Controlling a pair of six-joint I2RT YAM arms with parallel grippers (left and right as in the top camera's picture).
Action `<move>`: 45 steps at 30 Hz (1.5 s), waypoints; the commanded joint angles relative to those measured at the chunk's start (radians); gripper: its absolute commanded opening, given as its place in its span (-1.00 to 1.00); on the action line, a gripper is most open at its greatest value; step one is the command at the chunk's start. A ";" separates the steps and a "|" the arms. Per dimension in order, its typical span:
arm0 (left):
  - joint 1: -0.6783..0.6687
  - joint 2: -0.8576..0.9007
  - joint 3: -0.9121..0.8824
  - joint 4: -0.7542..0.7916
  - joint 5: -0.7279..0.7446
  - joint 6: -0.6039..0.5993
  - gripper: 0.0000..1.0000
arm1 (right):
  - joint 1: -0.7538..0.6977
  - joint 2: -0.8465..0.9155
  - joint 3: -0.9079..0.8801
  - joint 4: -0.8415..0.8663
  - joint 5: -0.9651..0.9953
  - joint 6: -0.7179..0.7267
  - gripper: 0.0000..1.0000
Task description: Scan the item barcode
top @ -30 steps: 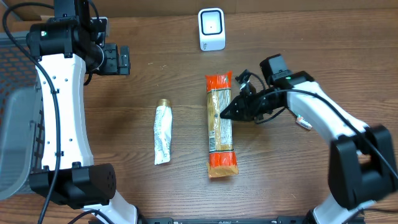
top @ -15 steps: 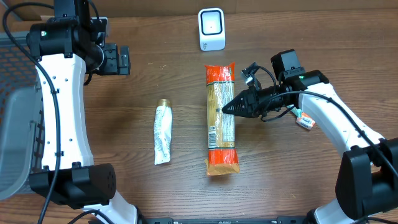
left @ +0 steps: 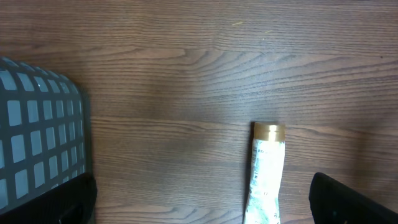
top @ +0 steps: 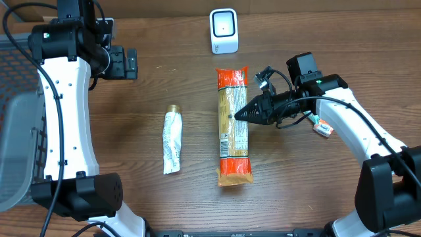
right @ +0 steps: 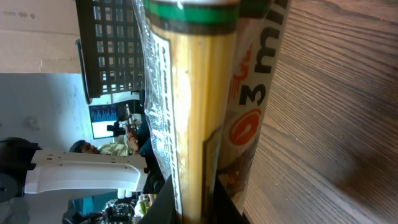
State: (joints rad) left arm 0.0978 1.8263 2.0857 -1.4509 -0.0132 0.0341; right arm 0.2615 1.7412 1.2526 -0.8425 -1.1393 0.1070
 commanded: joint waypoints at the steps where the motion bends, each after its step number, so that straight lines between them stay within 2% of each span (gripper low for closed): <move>1: -0.006 0.012 0.002 0.000 -0.005 0.018 1.00 | -0.004 -0.047 0.018 0.010 -0.112 -0.011 -0.93; 7: -0.007 0.012 0.002 0.000 -0.005 0.018 0.99 | -0.004 -0.047 0.018 0.024 -0.107 -0.011 -0.93; 45: -0.007 0.012 0.002 0.000 -0.005 0.018 1.00 | 0.025 -0.047 0.018 -0.028 0.260 -0.010 -0.93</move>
State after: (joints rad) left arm 0.0978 1.8263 2.0857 -1.4513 -0.0132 0.0341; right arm 0.2760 1.7412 1.2526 -0.8757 -0.8368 0.1043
